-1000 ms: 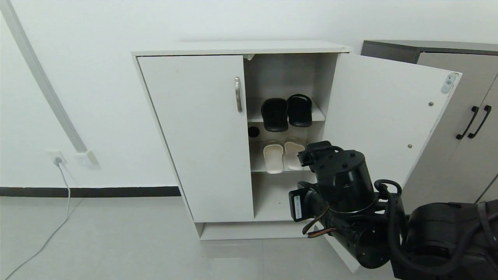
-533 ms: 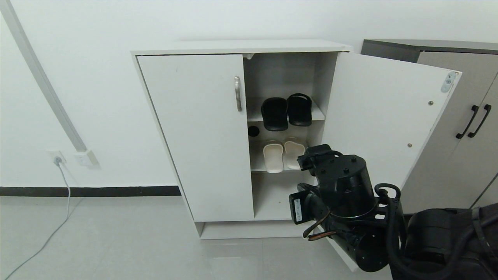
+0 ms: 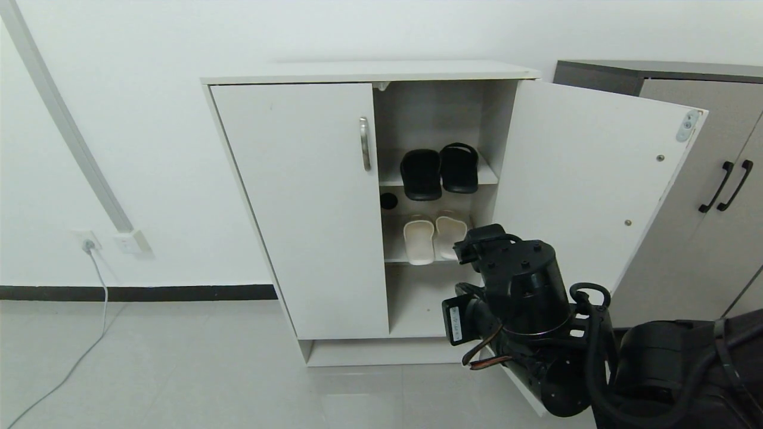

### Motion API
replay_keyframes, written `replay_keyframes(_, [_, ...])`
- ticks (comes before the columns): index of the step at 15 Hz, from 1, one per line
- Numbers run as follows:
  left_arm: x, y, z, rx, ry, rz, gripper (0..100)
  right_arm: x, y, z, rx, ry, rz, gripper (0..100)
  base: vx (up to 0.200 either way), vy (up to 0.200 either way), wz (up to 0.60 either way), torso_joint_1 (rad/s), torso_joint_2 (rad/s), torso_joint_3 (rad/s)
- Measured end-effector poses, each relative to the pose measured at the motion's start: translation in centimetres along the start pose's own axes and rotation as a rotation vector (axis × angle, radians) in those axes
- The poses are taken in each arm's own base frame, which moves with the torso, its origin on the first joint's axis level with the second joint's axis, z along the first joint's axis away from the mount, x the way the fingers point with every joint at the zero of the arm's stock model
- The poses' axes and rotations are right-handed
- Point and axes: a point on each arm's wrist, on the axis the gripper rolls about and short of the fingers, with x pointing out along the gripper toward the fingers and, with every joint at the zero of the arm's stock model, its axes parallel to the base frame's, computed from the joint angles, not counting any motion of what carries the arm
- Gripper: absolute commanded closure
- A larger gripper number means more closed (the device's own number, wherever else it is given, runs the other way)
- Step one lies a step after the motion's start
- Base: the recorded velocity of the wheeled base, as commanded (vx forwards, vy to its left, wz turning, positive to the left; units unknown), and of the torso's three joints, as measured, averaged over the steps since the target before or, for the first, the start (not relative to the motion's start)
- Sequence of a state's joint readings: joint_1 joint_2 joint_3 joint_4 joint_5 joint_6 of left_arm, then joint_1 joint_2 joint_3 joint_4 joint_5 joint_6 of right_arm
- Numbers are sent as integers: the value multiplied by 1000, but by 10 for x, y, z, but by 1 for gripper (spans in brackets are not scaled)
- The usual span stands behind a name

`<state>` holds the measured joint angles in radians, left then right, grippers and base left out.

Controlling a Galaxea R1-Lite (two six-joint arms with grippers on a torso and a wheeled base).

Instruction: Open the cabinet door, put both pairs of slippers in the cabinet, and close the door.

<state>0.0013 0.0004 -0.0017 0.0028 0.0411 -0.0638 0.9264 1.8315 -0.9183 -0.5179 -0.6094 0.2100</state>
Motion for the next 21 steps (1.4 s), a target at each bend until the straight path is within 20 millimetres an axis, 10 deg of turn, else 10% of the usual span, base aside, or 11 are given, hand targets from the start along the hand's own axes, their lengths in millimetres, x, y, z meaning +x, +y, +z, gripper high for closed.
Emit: replay_keyframes(21, [0, 0, 0, 0, 0, 0, 100, 1, 0, -2, -10, 5, -2, 100, 0, 0, 0, 106, -428, -326])
